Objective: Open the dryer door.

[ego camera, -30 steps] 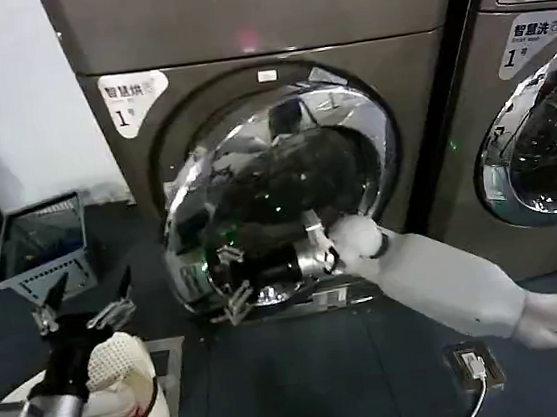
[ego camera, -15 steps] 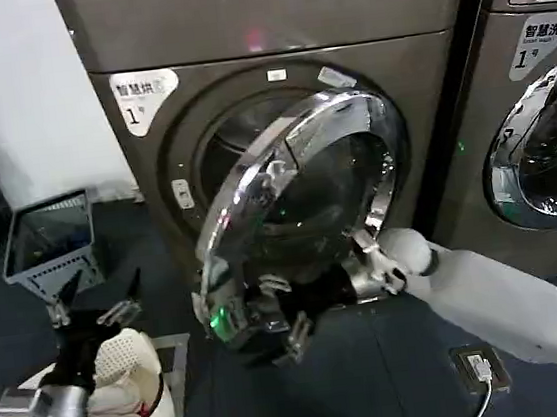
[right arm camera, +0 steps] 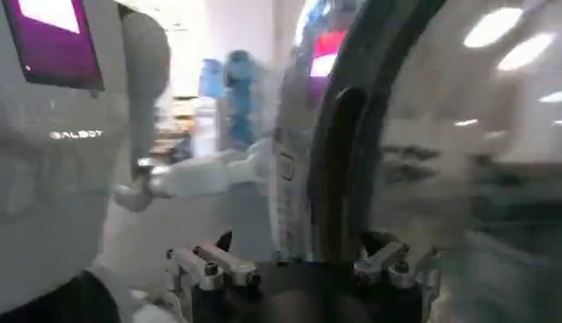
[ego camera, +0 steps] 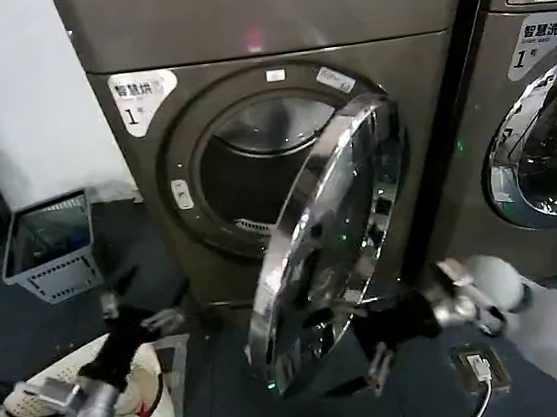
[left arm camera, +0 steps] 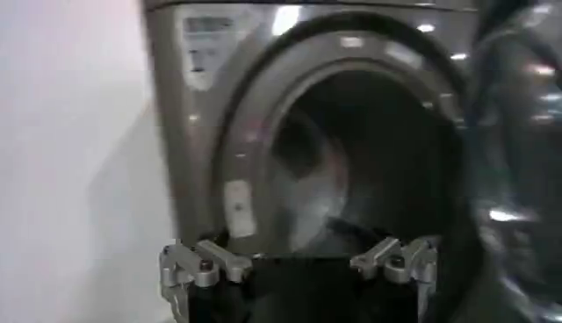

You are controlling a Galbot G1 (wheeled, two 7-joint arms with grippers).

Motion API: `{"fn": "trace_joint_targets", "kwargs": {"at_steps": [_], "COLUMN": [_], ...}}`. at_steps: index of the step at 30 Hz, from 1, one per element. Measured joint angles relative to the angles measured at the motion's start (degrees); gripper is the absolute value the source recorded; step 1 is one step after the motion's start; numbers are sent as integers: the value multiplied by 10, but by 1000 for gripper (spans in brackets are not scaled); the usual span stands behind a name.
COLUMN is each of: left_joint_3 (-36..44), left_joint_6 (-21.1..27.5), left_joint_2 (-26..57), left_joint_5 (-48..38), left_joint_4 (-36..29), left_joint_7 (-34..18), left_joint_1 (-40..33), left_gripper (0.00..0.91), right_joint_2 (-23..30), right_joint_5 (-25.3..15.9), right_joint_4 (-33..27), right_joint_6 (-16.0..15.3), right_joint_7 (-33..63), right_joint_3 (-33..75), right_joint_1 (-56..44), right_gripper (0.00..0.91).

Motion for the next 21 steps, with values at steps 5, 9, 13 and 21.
{"fn": "trace_joint_targets", "kwargs": {"at_steps": [5, 9, 13, 21], "left_joint_3": [52, 116, 182, 286], "left_joint_6": [-34, -42, -43, -34], "left_joint_2": [53, 96, 118, 119], "left_joint_5": [8, 13, 4, -4], "left_joint_4": [2, 12, 23, 39], "left_joint_7": [59, 86, 92, 93], "left_joint_1": [-19, -55, -110, -212], "left_gripper": [907, 907, 907, 907], "right_joint_2": [18, 40, 65, 118], "right_joint_5": [-6, -20, -53, -123], "right_joint_4": [-13, -32, -51, -61], "right_joint_6": [11, 17, 17, -3], "right_joint_7": [38, 75, 125, 255], "right_joint_3": [142, 259, 367, 524], "right_joint_1": [-121, -215, -303, -418], "right_gripper": [907, 907, 907, 907]}}
